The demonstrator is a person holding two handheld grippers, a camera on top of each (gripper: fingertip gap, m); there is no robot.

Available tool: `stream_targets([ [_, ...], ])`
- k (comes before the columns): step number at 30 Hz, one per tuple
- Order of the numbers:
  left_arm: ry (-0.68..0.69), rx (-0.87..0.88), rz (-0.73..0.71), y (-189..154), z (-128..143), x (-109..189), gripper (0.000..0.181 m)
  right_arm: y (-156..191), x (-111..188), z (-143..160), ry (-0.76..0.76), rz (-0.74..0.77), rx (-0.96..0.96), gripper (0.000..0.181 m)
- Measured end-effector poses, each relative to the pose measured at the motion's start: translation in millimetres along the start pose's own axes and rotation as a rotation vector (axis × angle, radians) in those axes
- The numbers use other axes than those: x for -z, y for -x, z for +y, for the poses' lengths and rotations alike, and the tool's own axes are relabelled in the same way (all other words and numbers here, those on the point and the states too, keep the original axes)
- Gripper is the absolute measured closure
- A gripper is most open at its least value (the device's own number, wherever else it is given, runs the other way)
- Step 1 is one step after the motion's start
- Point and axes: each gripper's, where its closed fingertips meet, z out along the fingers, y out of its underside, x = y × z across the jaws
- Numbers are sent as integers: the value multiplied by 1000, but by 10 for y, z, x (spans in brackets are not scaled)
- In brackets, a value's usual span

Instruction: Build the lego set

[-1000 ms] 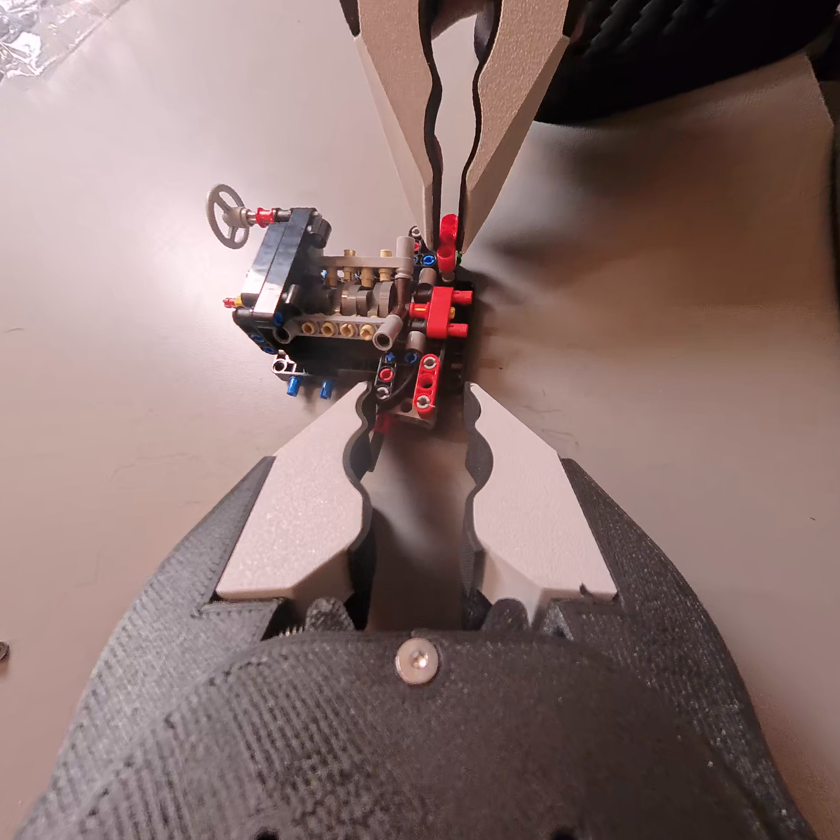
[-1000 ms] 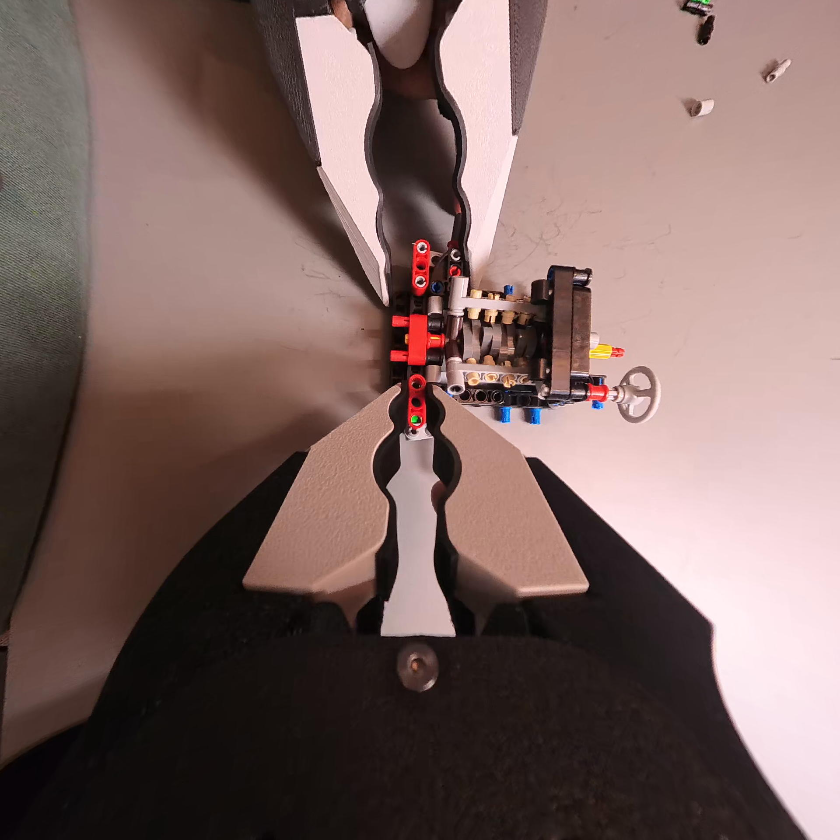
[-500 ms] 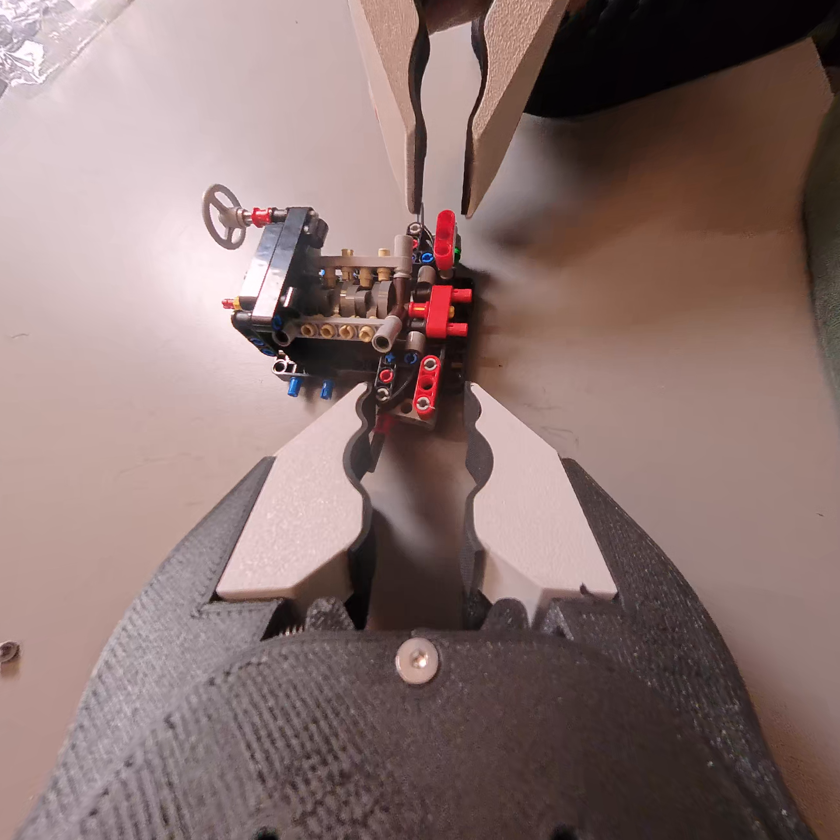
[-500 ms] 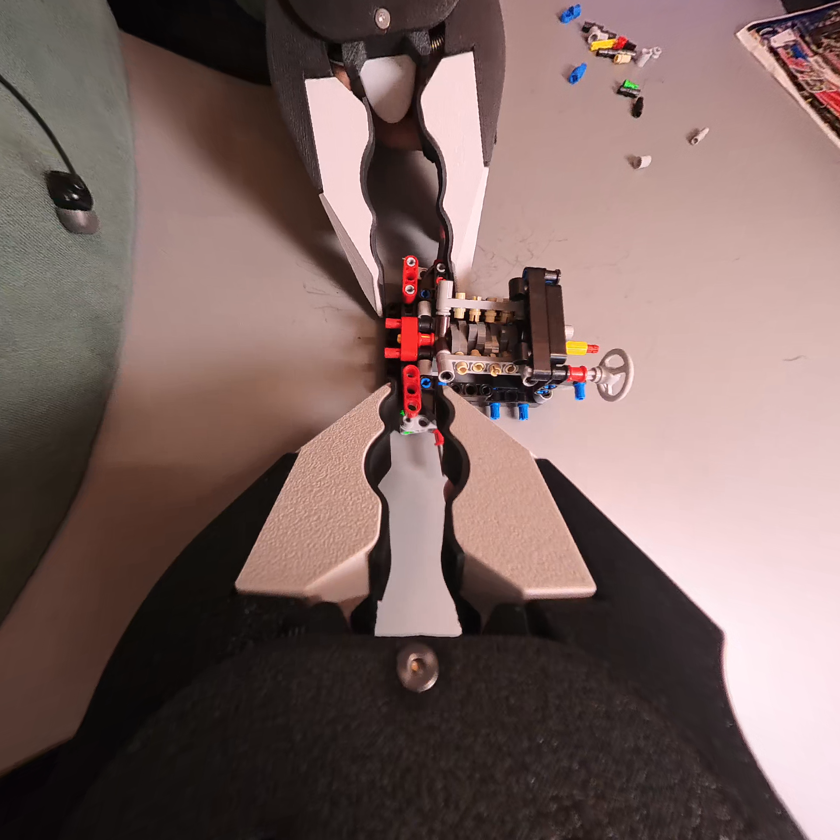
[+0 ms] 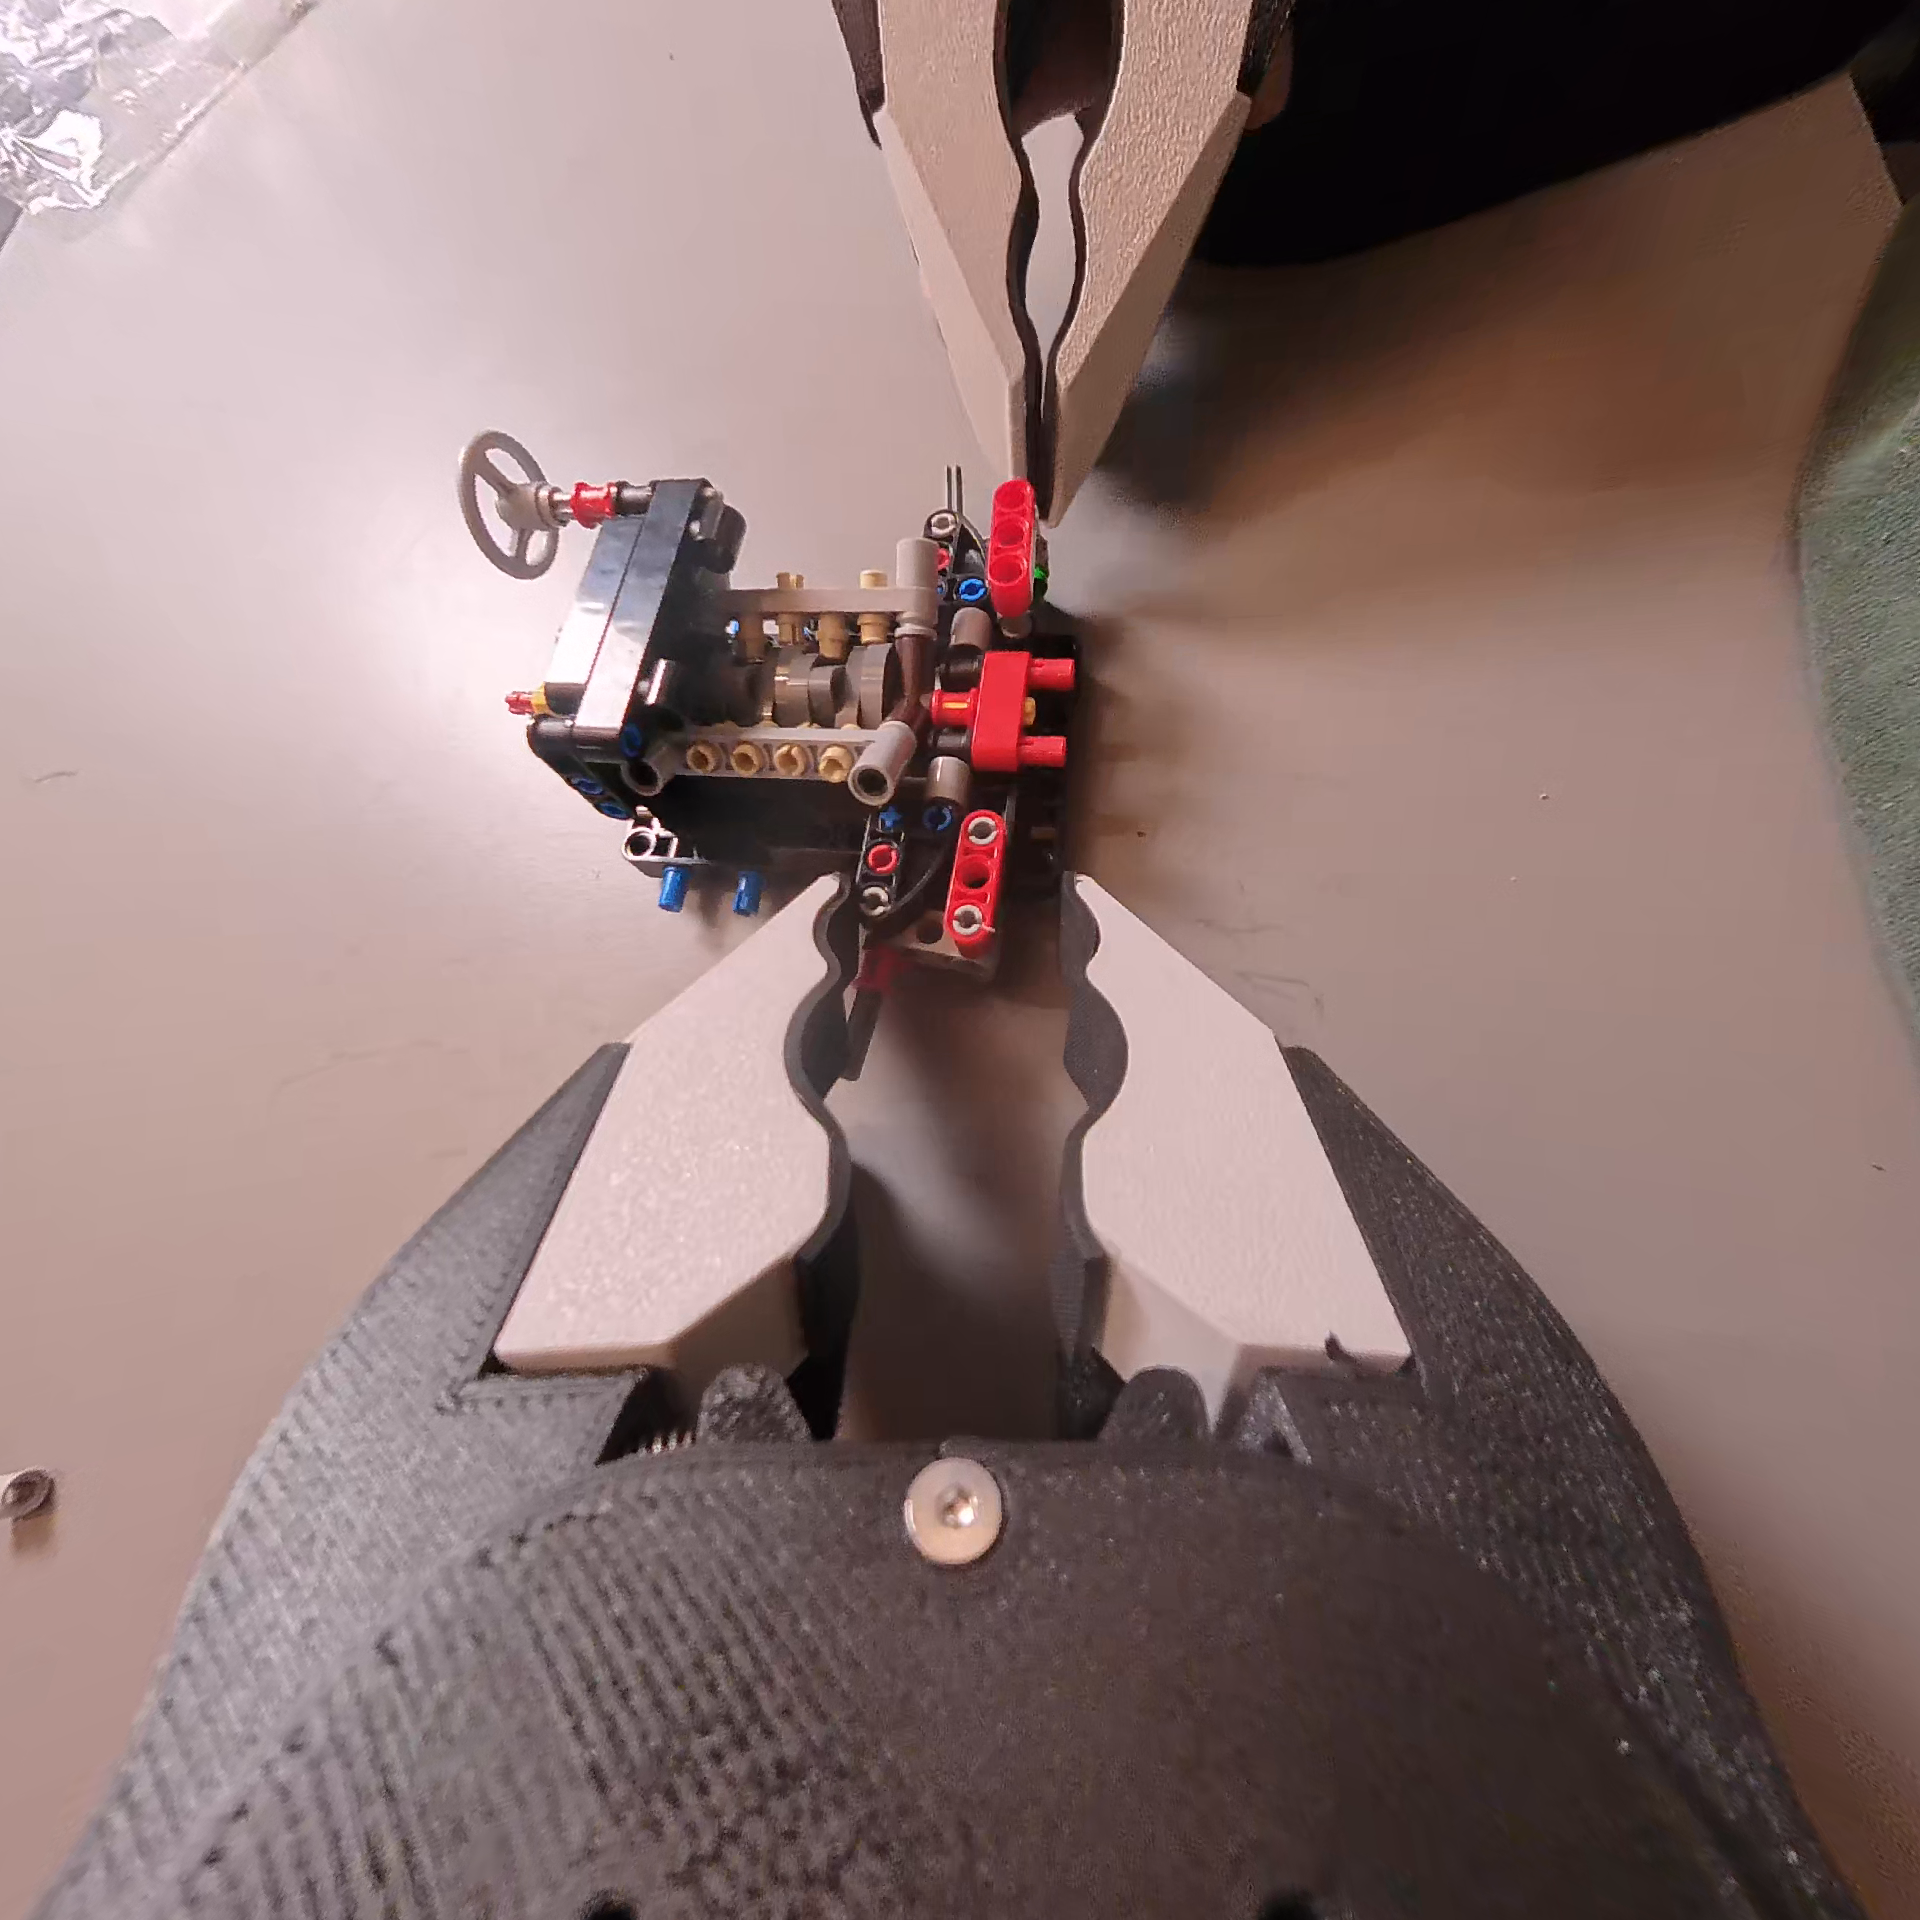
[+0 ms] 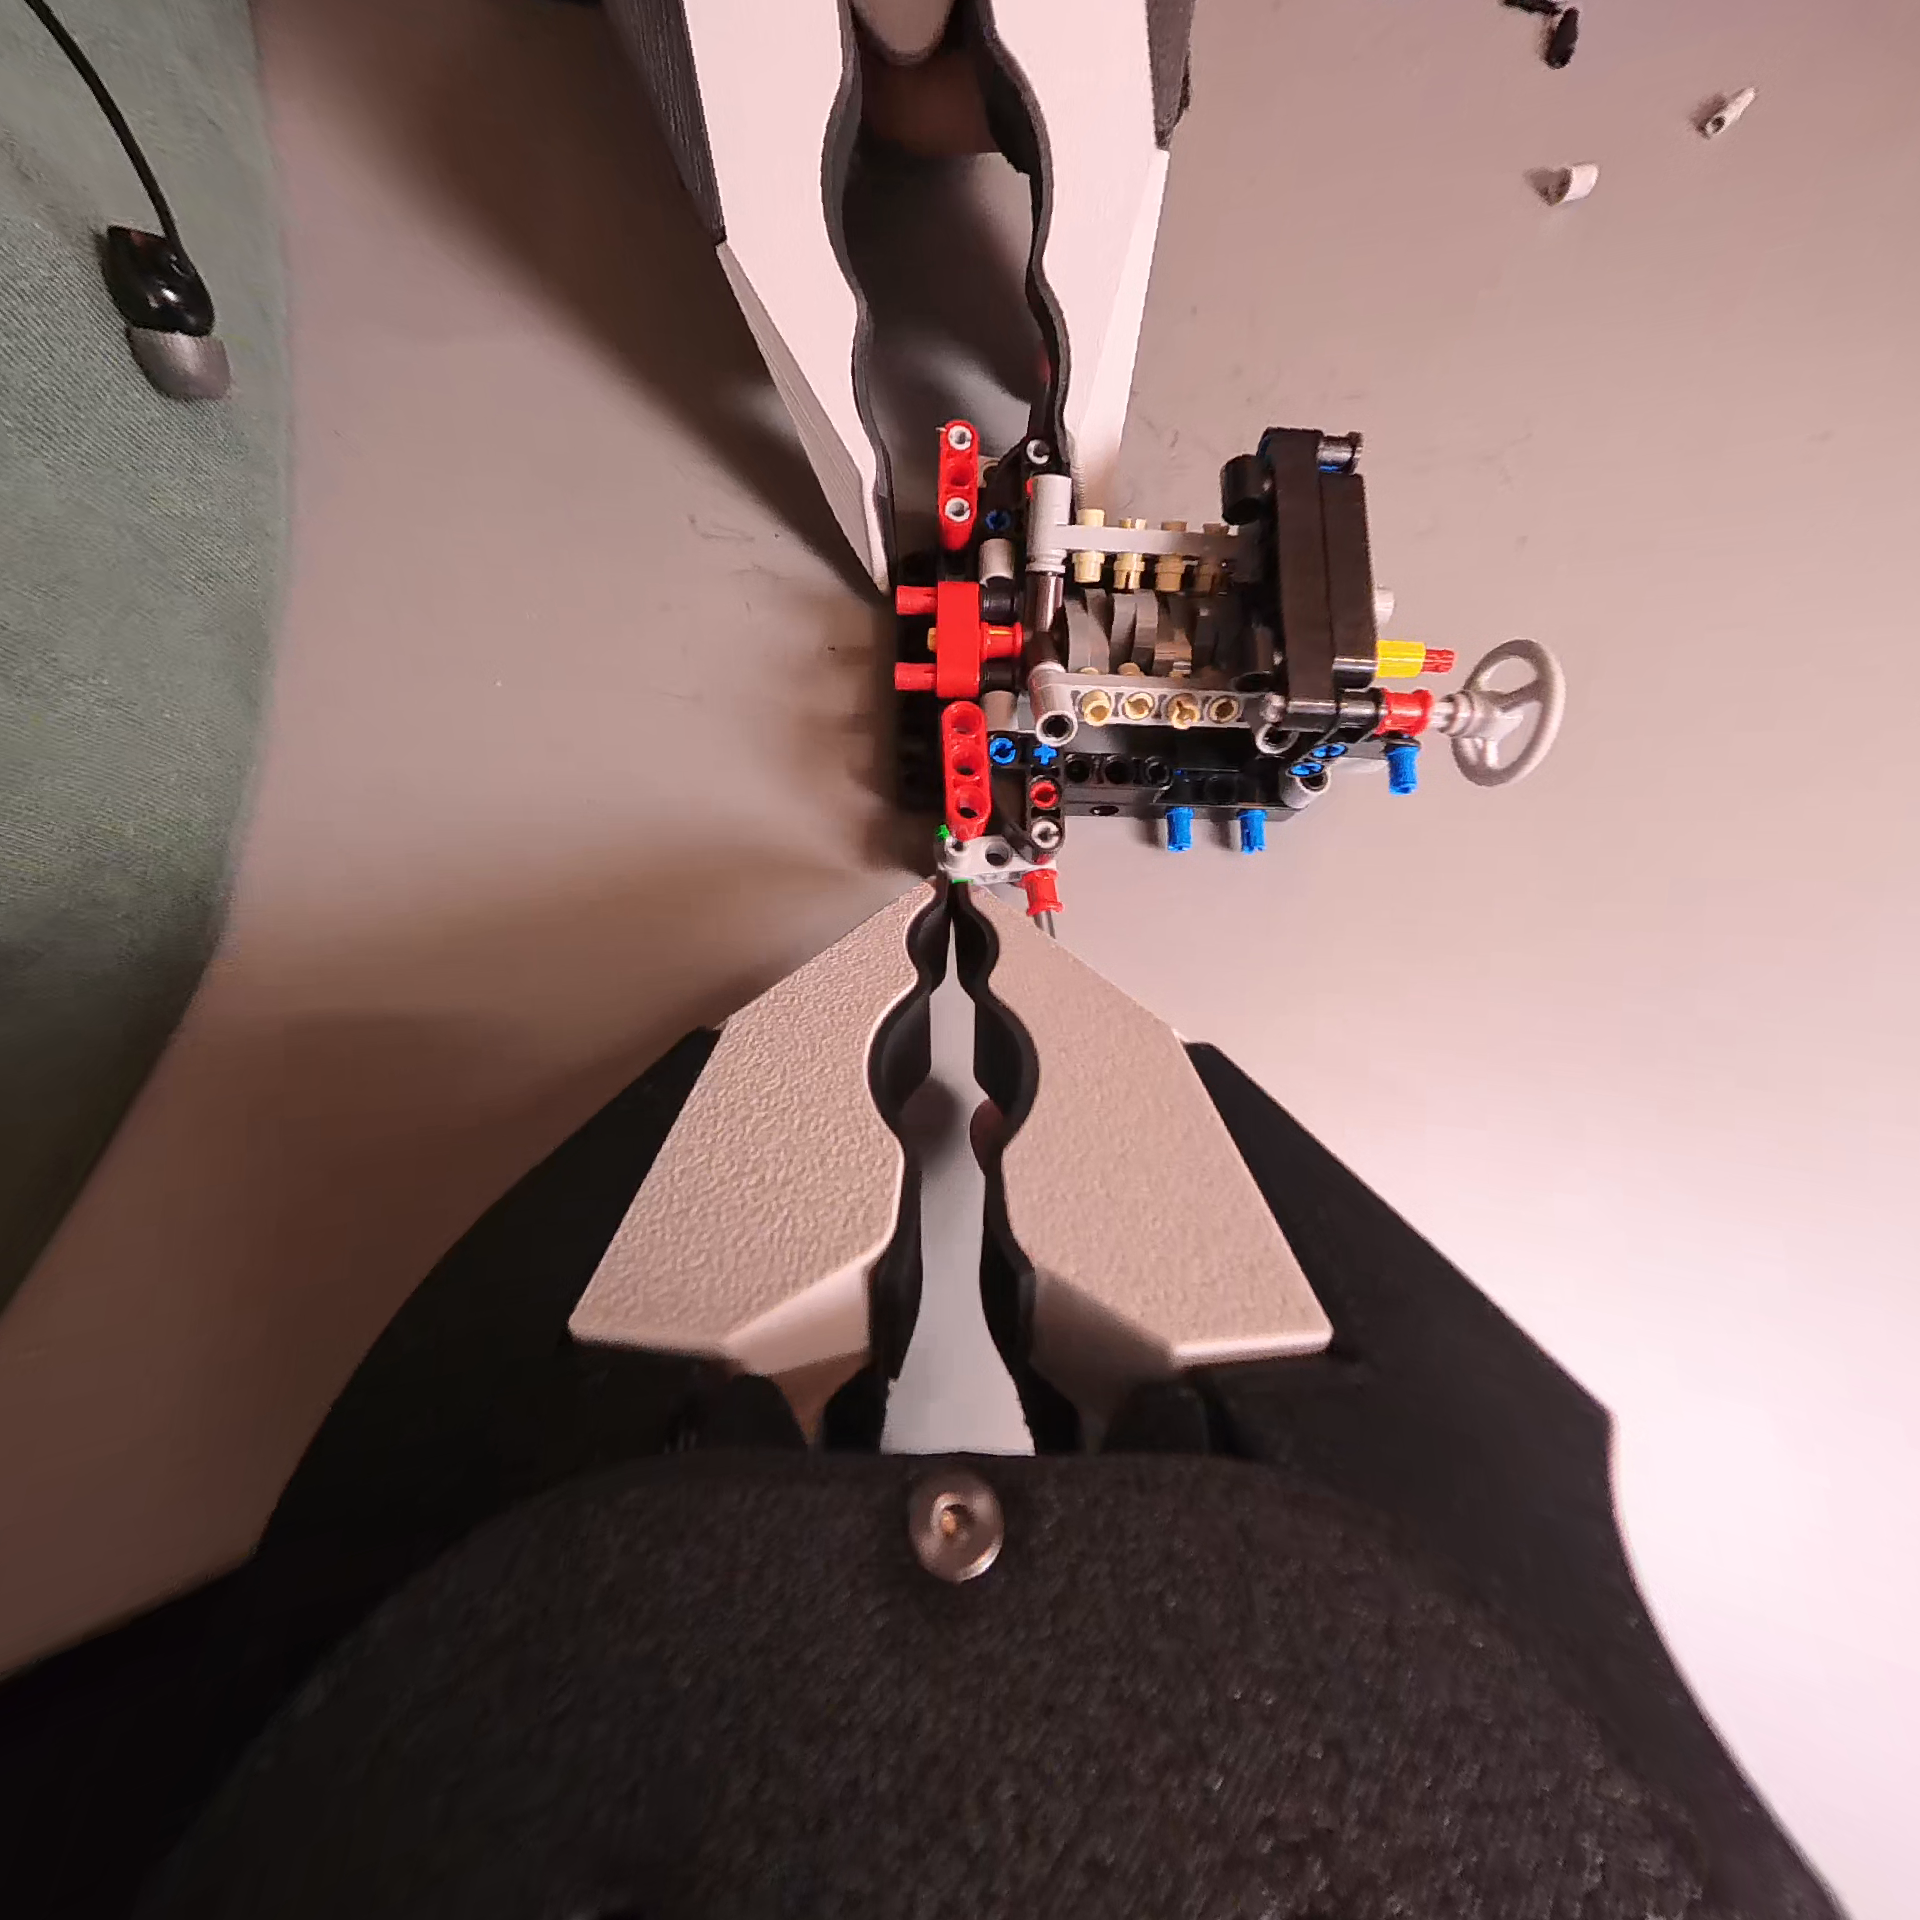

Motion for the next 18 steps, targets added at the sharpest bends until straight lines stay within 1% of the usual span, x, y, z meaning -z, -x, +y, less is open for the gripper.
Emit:
stream_targets([
  [13,-3,-9,0,-3,-1,6,144,11,-31,-16,-4,-4,3,181],
  [16,-2,-24,-5,8,2,21,142,-6,-5,-16,-10,3,-2,180],
  [18,-9,-26,-7,42,-13,76,138,-18,21,-24,-21,11,-8,178],
])
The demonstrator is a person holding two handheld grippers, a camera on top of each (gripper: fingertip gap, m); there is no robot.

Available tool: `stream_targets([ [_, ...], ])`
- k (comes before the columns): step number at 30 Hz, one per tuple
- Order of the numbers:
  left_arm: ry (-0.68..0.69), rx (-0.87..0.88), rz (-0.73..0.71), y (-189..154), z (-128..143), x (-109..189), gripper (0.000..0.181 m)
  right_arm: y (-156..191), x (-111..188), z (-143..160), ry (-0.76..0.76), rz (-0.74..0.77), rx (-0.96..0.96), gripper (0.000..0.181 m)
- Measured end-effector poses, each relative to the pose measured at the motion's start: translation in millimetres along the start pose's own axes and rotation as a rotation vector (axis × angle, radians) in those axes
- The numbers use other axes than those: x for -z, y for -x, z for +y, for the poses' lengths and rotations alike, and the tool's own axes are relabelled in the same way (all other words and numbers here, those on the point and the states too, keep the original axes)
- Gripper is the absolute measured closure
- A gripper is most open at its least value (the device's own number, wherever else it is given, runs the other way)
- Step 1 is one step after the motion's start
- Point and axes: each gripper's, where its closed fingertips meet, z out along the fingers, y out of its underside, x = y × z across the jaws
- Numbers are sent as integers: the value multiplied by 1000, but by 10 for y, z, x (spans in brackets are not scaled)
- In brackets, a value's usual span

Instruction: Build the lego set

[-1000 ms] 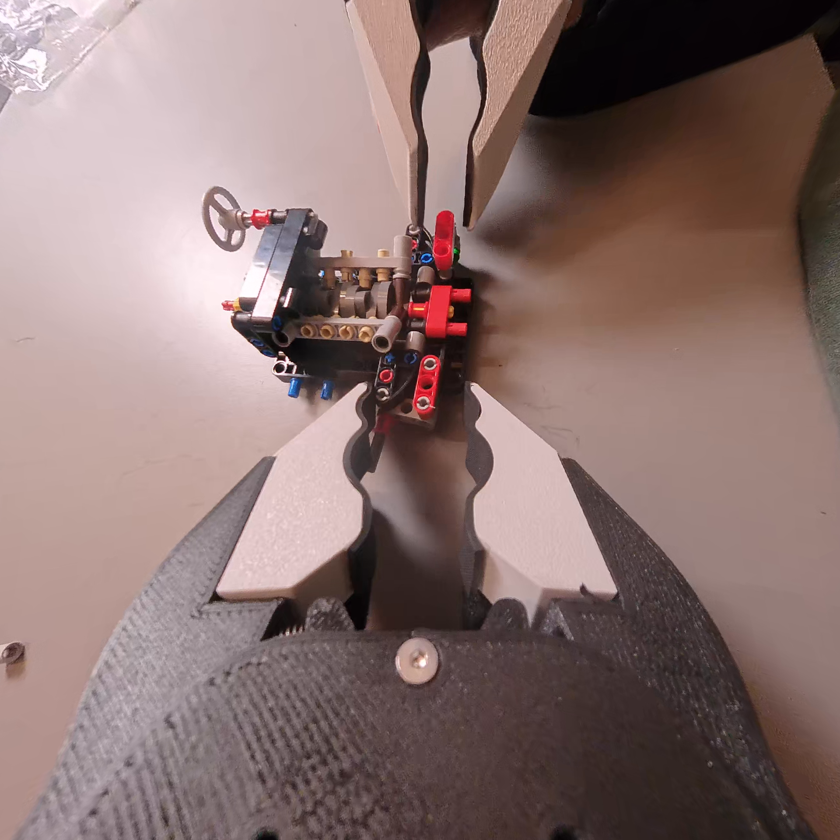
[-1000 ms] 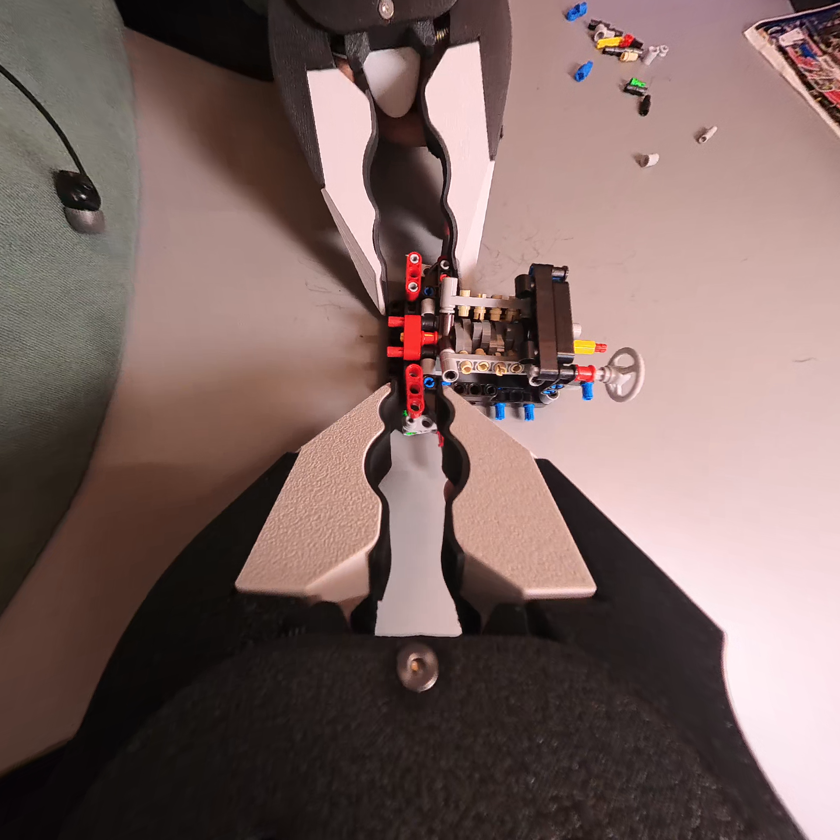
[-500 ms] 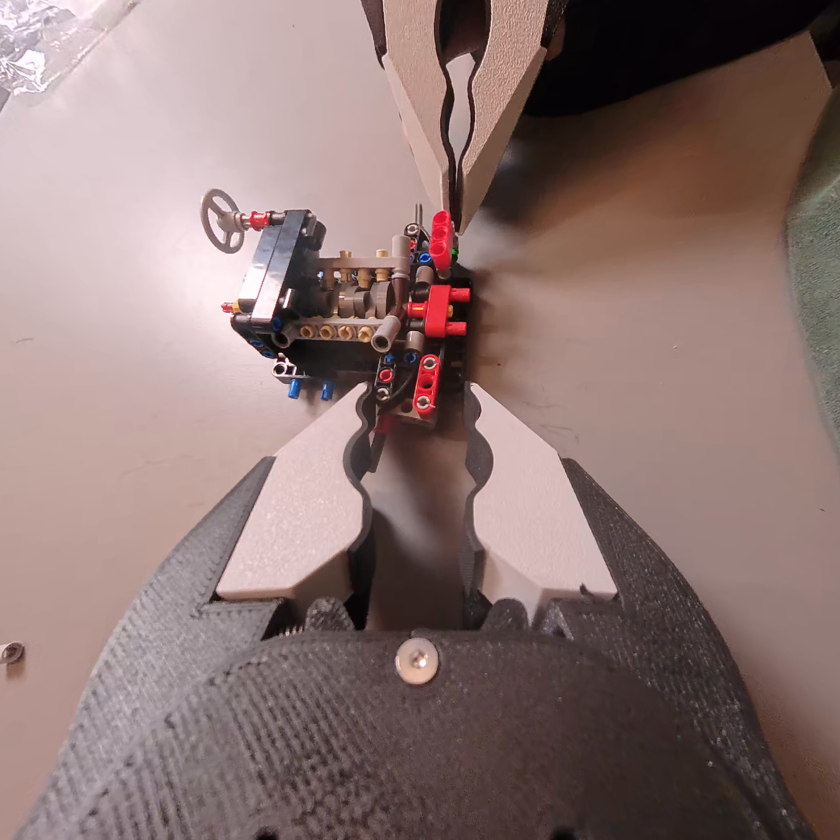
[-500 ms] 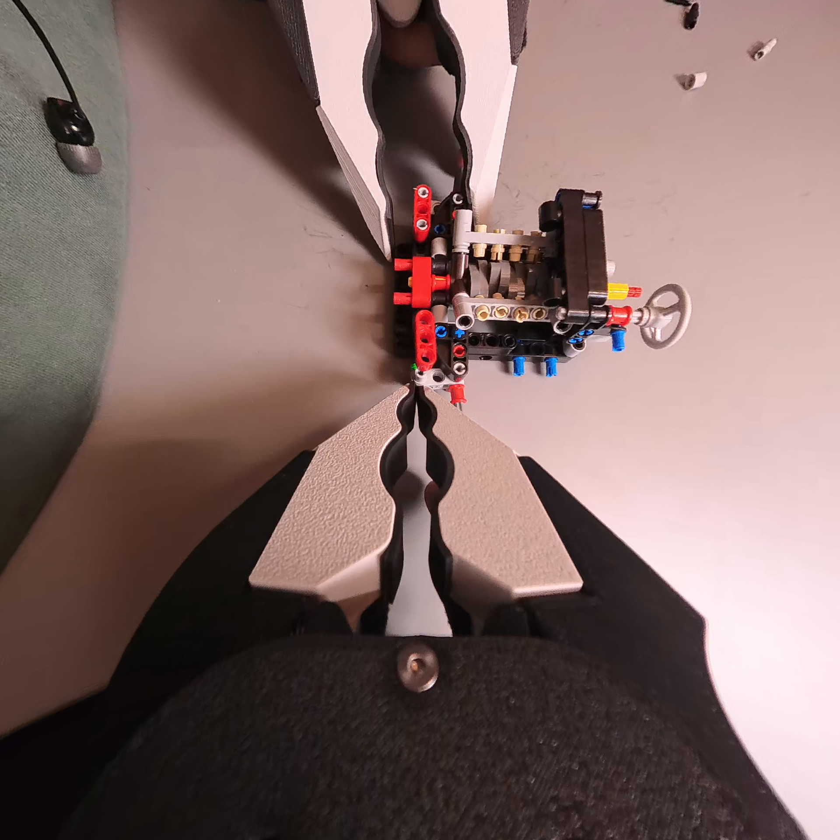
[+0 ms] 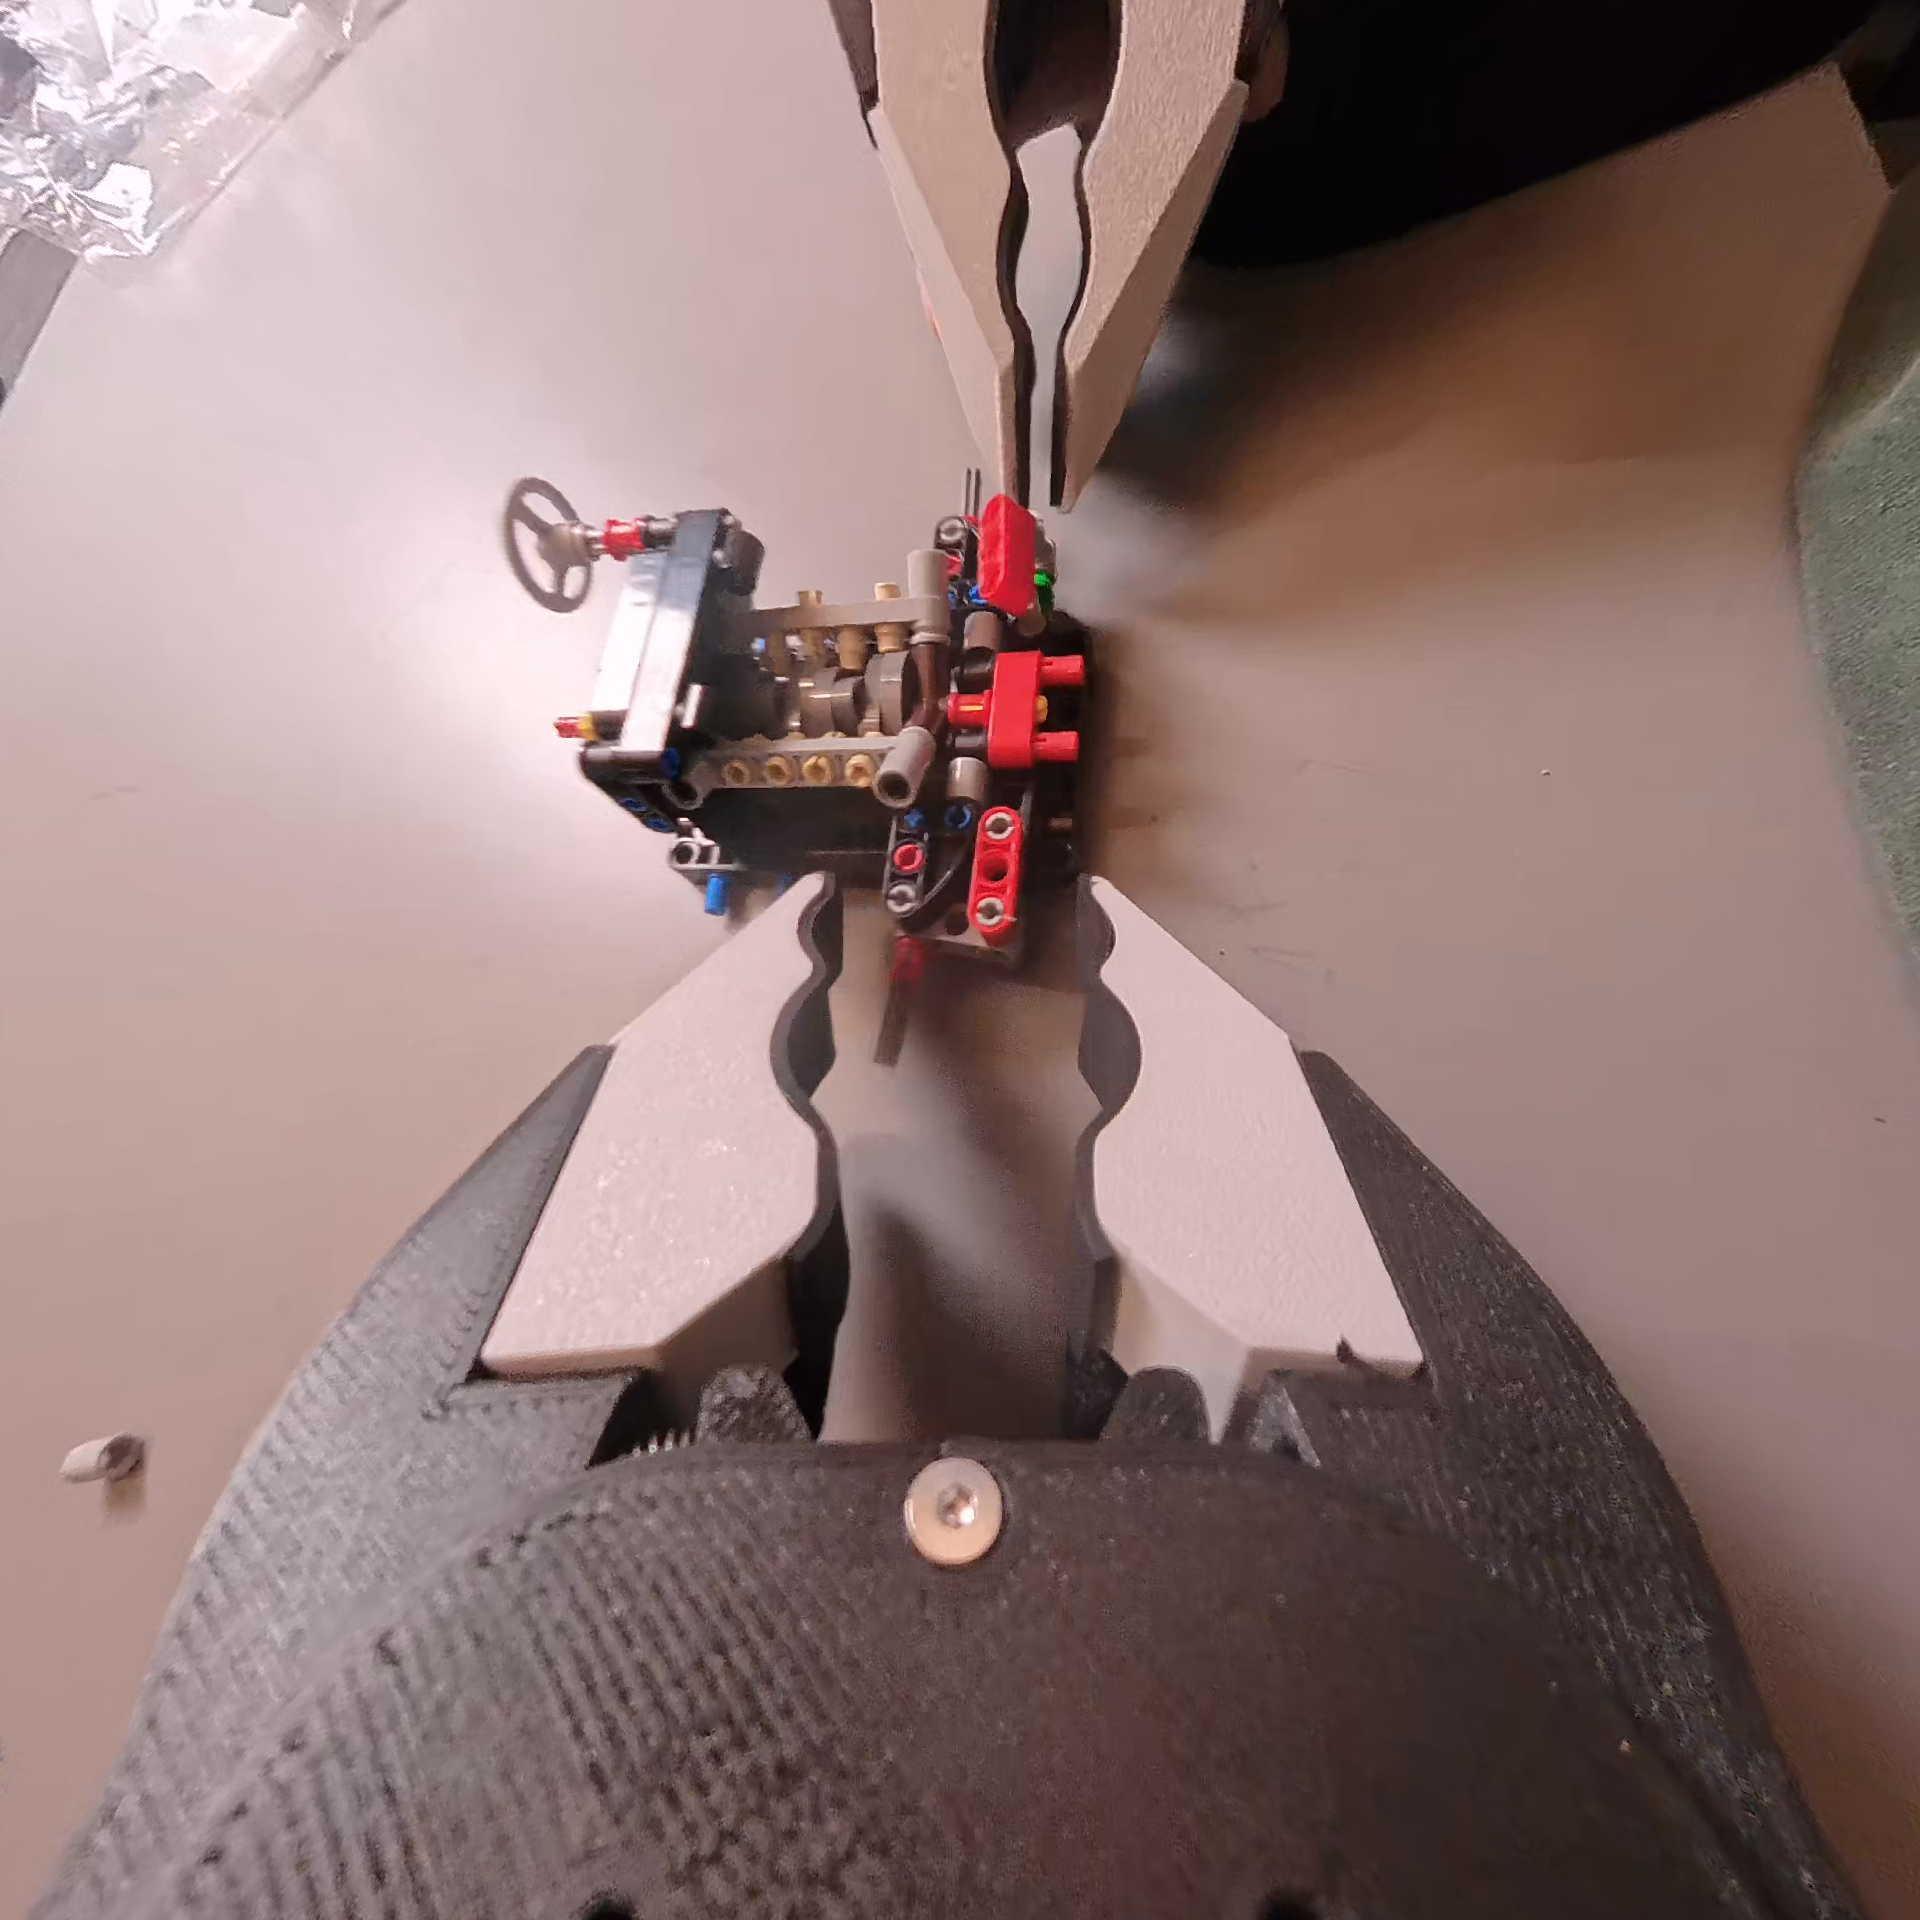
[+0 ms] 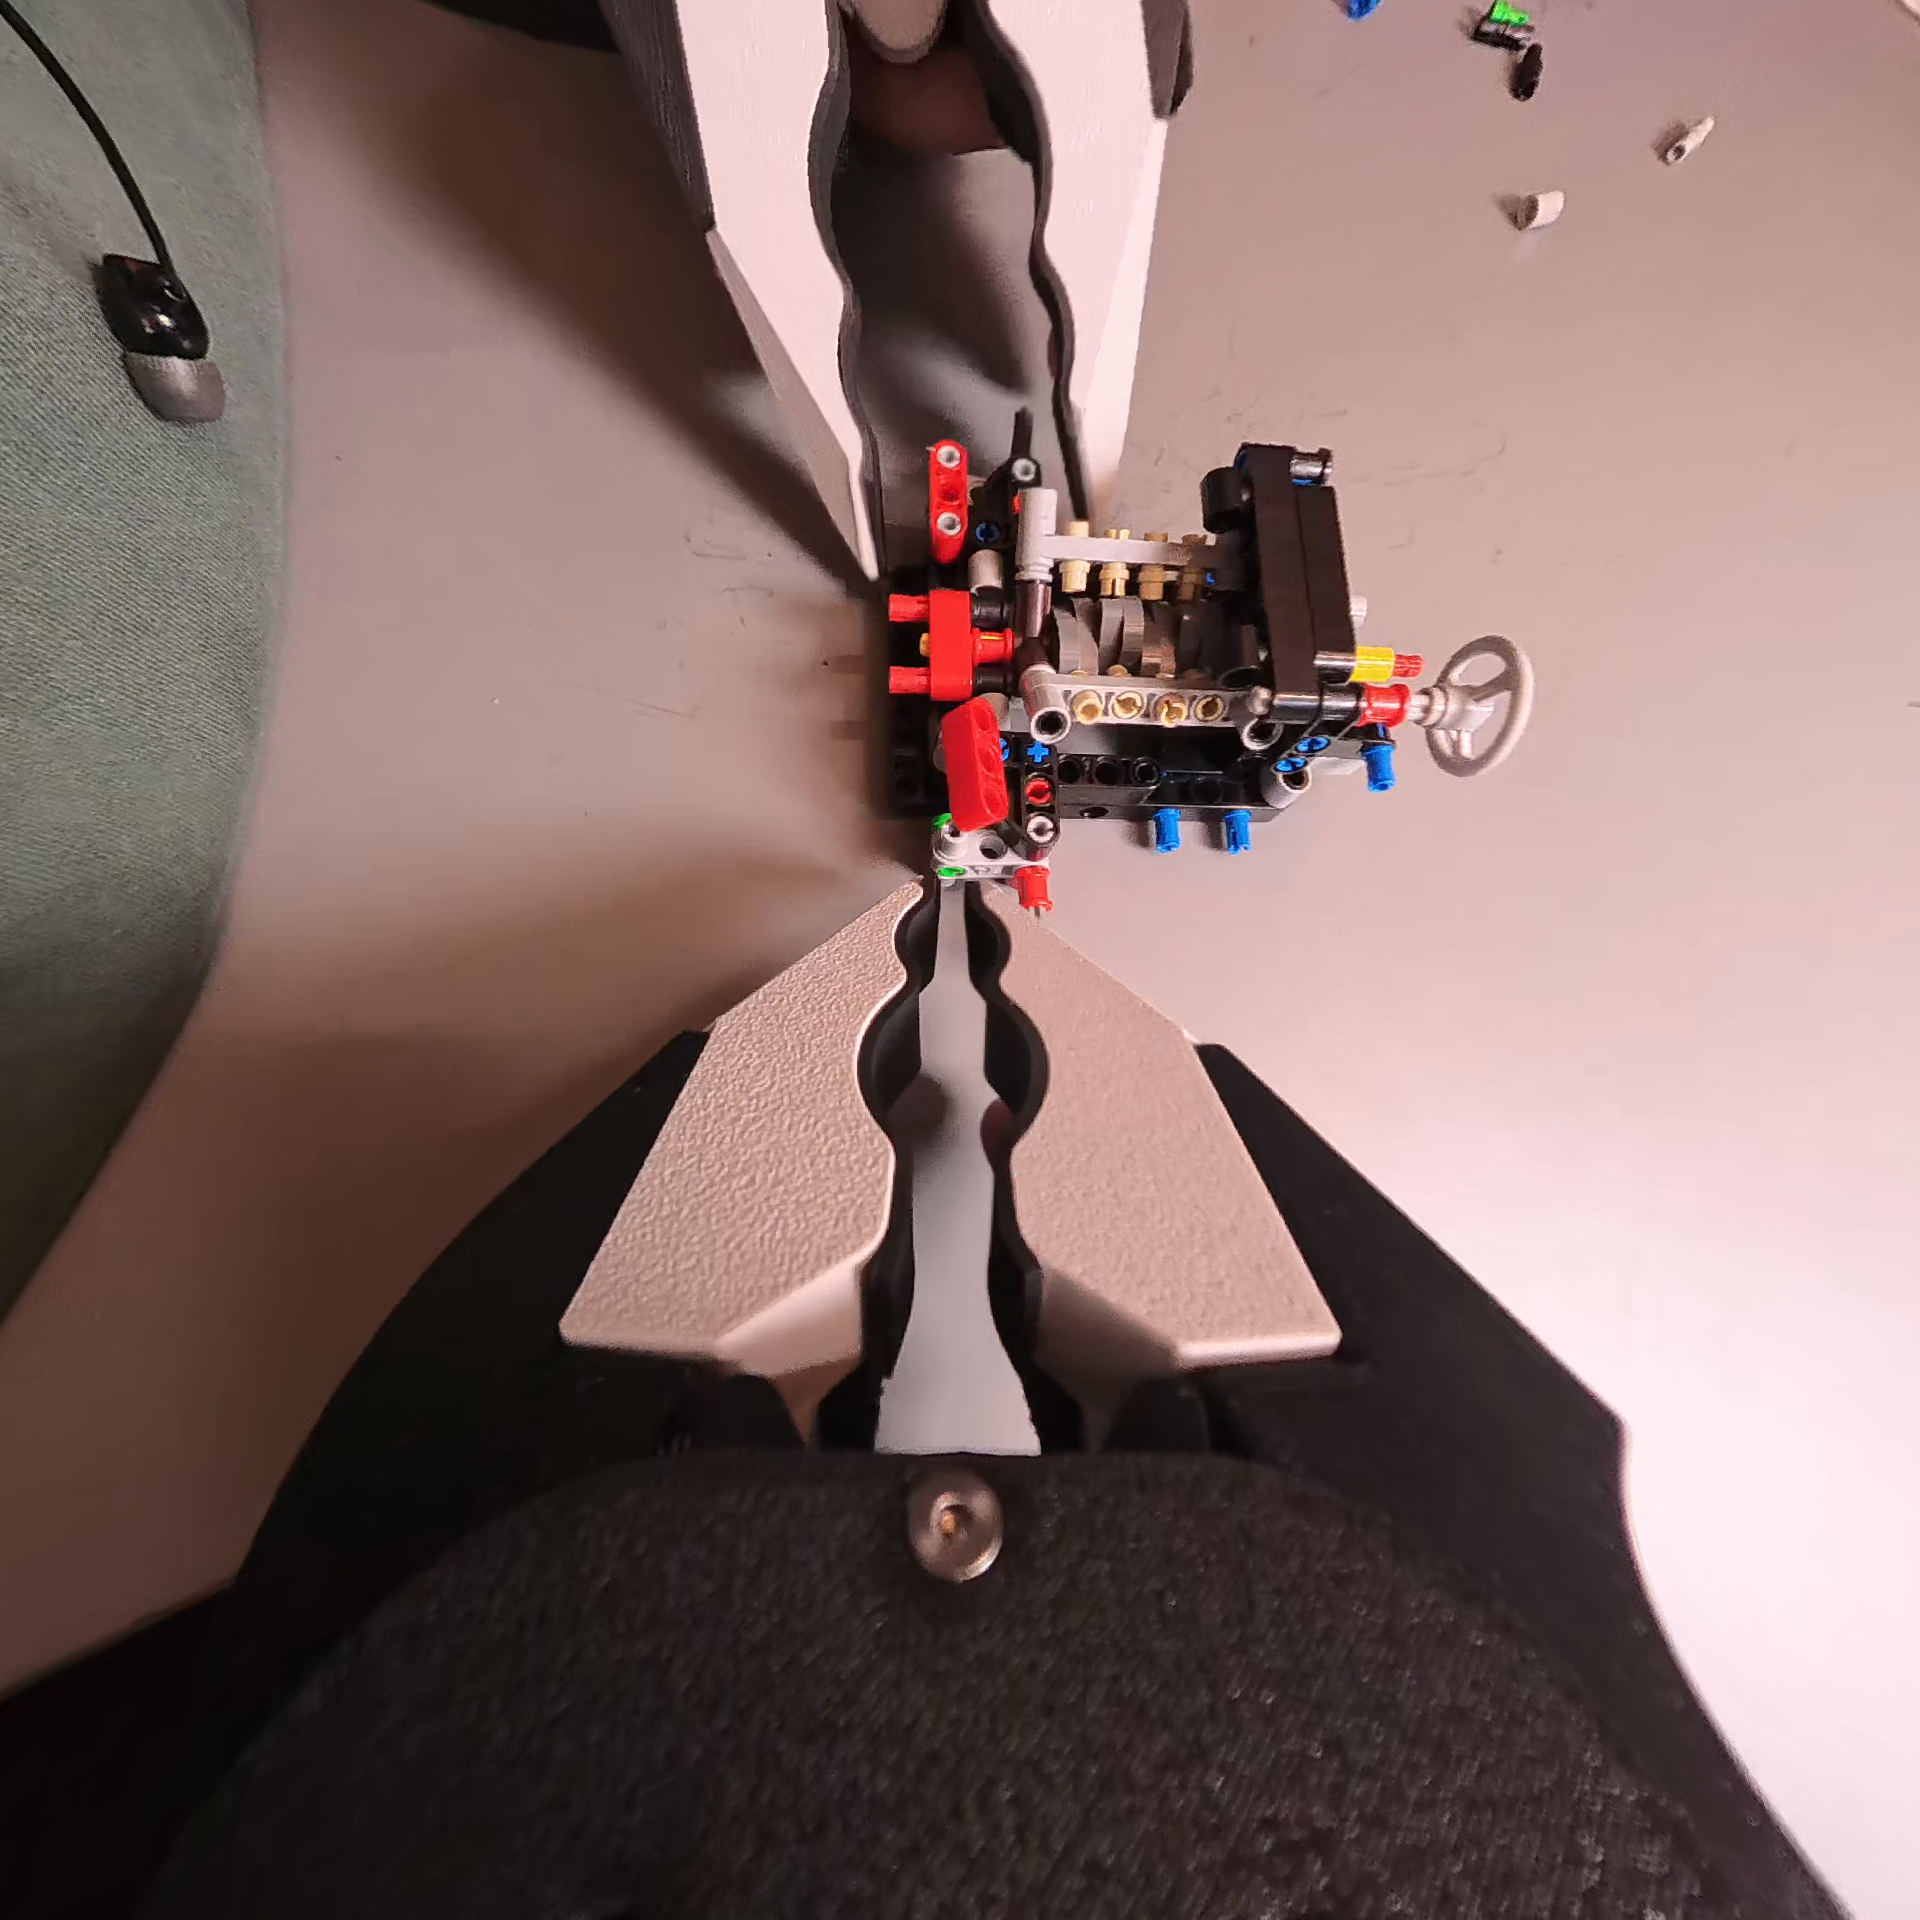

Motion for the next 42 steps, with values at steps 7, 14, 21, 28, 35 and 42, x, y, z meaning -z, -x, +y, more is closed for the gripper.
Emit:
stream_targets([
  [7,-168,201,109,114,-419,209,160,4,-1,-27,-31,12,7,176],
  [14,-23,209,180,-38,-505,-156,164,-66,50,-100,-110,41,-27,170],
  [21,17,171,125,-66,-516,-242,165,-66,-14,-153,-135,38,-43,165],
  [28,26,135,95,-73,-534,-256,166,-48,-3,-172,-145,54,-8,173],
  [35,48,79,90,-91,-525,-284,175,-32,0,-194,-160,70,40,174],
  [42,89,47,105,-129,-497,-290,177,-1,6,-218,-172,76,76,175],
])
